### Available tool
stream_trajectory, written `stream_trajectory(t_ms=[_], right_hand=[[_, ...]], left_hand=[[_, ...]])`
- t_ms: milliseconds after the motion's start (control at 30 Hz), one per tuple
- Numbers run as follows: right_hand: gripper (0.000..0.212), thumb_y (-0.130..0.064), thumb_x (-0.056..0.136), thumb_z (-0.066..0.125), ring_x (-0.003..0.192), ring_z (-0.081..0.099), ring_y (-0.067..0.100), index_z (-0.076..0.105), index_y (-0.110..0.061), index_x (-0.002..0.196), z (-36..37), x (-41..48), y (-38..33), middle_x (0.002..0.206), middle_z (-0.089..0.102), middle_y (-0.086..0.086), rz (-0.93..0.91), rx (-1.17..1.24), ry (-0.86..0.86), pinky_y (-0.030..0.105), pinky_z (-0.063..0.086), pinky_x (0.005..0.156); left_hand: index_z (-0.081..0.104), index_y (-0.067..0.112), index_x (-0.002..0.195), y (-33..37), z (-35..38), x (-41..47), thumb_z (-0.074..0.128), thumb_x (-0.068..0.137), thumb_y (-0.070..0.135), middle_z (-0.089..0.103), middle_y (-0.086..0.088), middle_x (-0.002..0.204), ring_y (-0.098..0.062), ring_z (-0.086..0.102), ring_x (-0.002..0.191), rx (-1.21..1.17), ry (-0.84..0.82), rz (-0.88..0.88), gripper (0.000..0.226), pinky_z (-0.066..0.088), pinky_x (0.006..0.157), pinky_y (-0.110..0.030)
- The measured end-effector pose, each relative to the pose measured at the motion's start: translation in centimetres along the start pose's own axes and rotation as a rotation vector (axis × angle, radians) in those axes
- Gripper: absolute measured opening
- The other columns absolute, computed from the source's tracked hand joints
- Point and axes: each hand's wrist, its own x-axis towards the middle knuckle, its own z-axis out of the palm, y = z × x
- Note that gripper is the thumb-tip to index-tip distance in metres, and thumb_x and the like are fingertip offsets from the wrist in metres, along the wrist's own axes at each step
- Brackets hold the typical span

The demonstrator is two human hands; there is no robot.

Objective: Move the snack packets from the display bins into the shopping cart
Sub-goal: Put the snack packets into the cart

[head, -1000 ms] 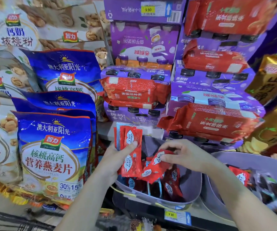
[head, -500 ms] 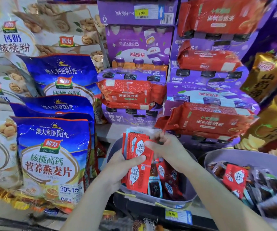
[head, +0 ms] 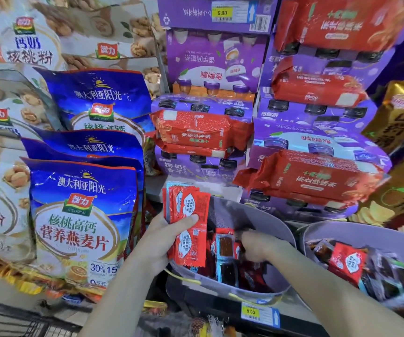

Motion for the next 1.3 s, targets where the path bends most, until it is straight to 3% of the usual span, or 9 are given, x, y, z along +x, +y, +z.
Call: stream_trajectory(t_ms=[133, 233, 400, 500, 633, 733, 933, 1067, 1300], right_hand=[[0.023, -0.008, 0.090, 0.067, 0.101, 0.069, 0.034, 0.069, -0.010, 0.113, 0.4, 0.1, 0.1, 0.116, 0.071, 0.015, 0.081, -0.116, -0.034, 0.033, 0.051, 0.071], [0.016, -0.026, 0.089, 0.076, 0.087, 0.071, 0.029, 0.072, -0.017, 0.101, 0.1, -0.3, 0.7, 0.098, 0.074, 0.009, -0.001, -0.037, 0.003, 0.039, 0.059, 0.073], [0.015, -0.034, 0.088, 0.082, 0.083, 0.061, 0.009, 0.069, -0.028, 0.094, -1.5, -2.9, 0.5, 0.093, 0.071, 0.002, -0.209, 0.651, 0.128, 0.034, 0.051, 0.081], [0.018, -0.034, 0.088, 0.083, 0.086, 0.065, 0.013, 0.074, -0.022, 0.098, -2.8, -5.0, -0.3, 0.095, 0.074, 0.009, -0.284, 0.920, 0.178, 0.035, 0.051, 0.083], [0.019, -0.034, 0.086, 0.082, 0.084, 0.071, 0.023, 0.076, -0.020, 0.097, -4.8, -6.9, -2.1, 0.095, 0.075, 0.008, -0.355, 1.279, 0.152, 0.034, 0.058, 0.069], [0.024, -0.029, 0.083, 0.080, 0.091, 0.074, 0.026, 0.078, -0.016, 0.103, -5.4, -6.7, -4.1, 0.105, 0.077, 0.015, -0.338, 1.448, 0.202, 0.034, 0.061, 0.074], [0.009, -0.015, 0.094, 0.075, 0.086, 0.077, 0.028, 0.078, -0.008, 0.100, -5.1, -5.1, -6.8, 0.098, 0.079, 0.014, -0.268, 1.455, 0.463, 0.038, 0.064, 0.074], [0.016, -0.022, 0.087, 0.083, 0.087, 0.077, 0.036, 0.077, -0.009, 0.095, -4.9, -4.3, -8.3, 0.092, 0.079, 0.011, -0.162, 1.336, 0.654, 0.057, 0.062, 0.079], [0.030, -0.033, 0.099, 0.068, 0.049, 0.064, 0.023, 0.063, -0.003, 0.096, -4.8, -2.6, -7.6, 0.067, 0.066, 0.008, -0.149, 1.445, 0.620, 0.036, 0.056, 0.048]], left_hand=[[0.072, 0.021, 0.126, 0.0, 0.1, 0.0, 0.091, 0.073, 0.031, 0.080, -0.010, 0.113, -0.030, 0.079, 0.101, 0.005, -0.004, 0.018, 0.057, 0.065, 0.076, -0.040], [0.070, 0.021, 0.128, 0.0, 0.2, 0.1, 0.092, 0.071, 0.032, 0.081, -0.010, 0.114, -0.029, 0.079, 0.101, -0.001, -0.007, 0.025, 0.062, 0.066, 0.075, -0.040], [0.071, 0.022, 0.126, 0.1, 0.2, 0.2, 0.093, 0.071, 0.032, 0.080, -0.010, 0.114, -0.029, 0.079, 0.101, -0.011, -0.008, 0.020, 0.061, 0.065, 0.074, -0.039], [0.070, 0.022, 0.127, 0.1, 0.3, 0.3, 0.093, 0.072, 0.032, 0.080, -0.009, 0.115, -0.028, 0.079, 0.103, 0.005, -0.006, 0.018, 0.061, 0.066, 0.075, -0.038], [0.067, 0.024, 0.131, 0.2, 0.6, 0.2, 0.096, 0.073, 0.036, 0.080, -0.008, 0.117, -0.029, 0.078, 0.105, 0.036, -0.011, 0.012, 0.066, 0.064, 0.083, -0.046], [0.067, 0.022, 0.132, 0.2, 0.9, 0.1, 0.101, 0.062, 0.044, 0.079, -0.011, 0.120, -0.033, 0.077, 0.108, 0.034, -0.039, -0.002, 0.080, 0.065, 0.083, -0.047], [0.077, 0.025, 0.120, 0.0, 0.9, 0.0, 0.103, 0.061, 0.046, 0.077, -0.015, 0.123, -0.035, 0.076, 0.110, 0.045, -0.135, -0.010, 0.068, 0.065, 0.081, -0.038], [0.079, 0.031, 0.111, 0.0, 1.1, -0.3, 0.104, 0.055, 0.048, 0.079, -0.012, 0.118, -0.031, 0.078, 0.107, 0.081, -0.121, -0.007, 0.063, 0.064, 0.079, -0.035], [0.070, 0.018, 0.126, -0.1, 0.5, -0.1, 0.097, 0.069, 0.022, 0.080, -0.012, 0.114, -0.030, 0.079, 0.100, 0.025, -0.014, 0.001, 0.062, 0.065, 0.072, -0.036]])
